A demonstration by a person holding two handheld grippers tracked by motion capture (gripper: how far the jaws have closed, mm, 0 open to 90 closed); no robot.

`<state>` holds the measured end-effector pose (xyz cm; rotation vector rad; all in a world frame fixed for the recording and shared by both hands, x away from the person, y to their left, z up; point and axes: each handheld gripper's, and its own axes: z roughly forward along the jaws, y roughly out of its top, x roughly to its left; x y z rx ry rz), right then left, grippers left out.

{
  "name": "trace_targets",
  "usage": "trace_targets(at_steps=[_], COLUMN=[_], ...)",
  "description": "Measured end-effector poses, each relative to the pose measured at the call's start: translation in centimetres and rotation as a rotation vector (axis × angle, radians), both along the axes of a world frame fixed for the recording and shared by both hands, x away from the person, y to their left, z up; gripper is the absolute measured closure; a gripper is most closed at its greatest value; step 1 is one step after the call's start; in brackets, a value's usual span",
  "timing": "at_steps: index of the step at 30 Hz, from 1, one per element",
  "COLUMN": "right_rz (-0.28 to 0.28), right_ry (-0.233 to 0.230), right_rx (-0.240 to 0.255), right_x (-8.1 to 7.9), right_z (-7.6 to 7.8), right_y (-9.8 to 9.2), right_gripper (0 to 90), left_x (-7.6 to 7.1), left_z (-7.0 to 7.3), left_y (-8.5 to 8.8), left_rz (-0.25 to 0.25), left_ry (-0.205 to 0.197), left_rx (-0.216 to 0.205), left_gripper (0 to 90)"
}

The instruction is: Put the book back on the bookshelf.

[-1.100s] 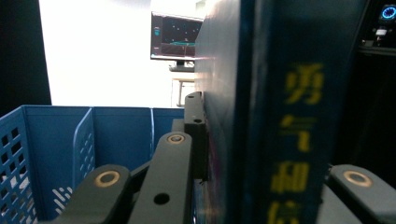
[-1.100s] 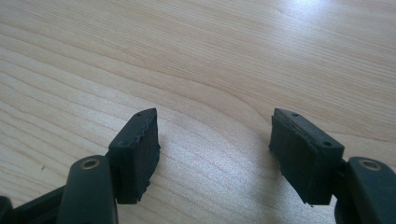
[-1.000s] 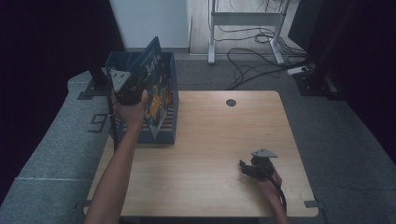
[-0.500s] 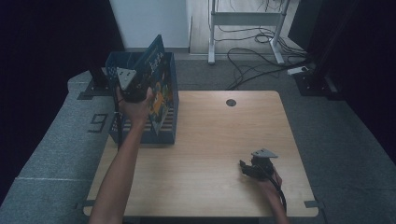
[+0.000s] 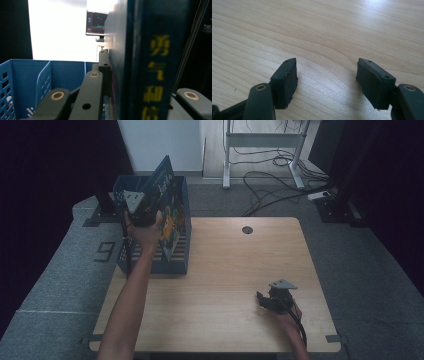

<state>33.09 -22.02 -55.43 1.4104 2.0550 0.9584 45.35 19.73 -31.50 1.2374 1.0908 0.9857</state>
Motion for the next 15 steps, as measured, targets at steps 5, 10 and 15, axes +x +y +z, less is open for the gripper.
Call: trace_targets(at_steps=[5, 10, 15], right_rz=[0.0, 0.0, 0.001], right_ry=[0.001, 0.001, 0.001], right_rx=[0.001, 0.0, 0.0], right_x=[0.0, 0.0, 0.0], right_z=[0.0, 0.0, 0.0], right_y=[0.0, 0.0, 0.0], right_gripper=[32.5, 32.5, 32.5], left_x=[0.3, 0.8, 1.5], left_z=[-0.1, -0.5, -1.1], left_y=[-0.5, -0.7, -0.9], left_rz=[0.015, 0.015, 0.016], left_ry=[-0.02, -0.019, 0.003], left_rx=[0.008, -0.001, 0.01], left_gripper=[82.0, 82.1, 82.0])
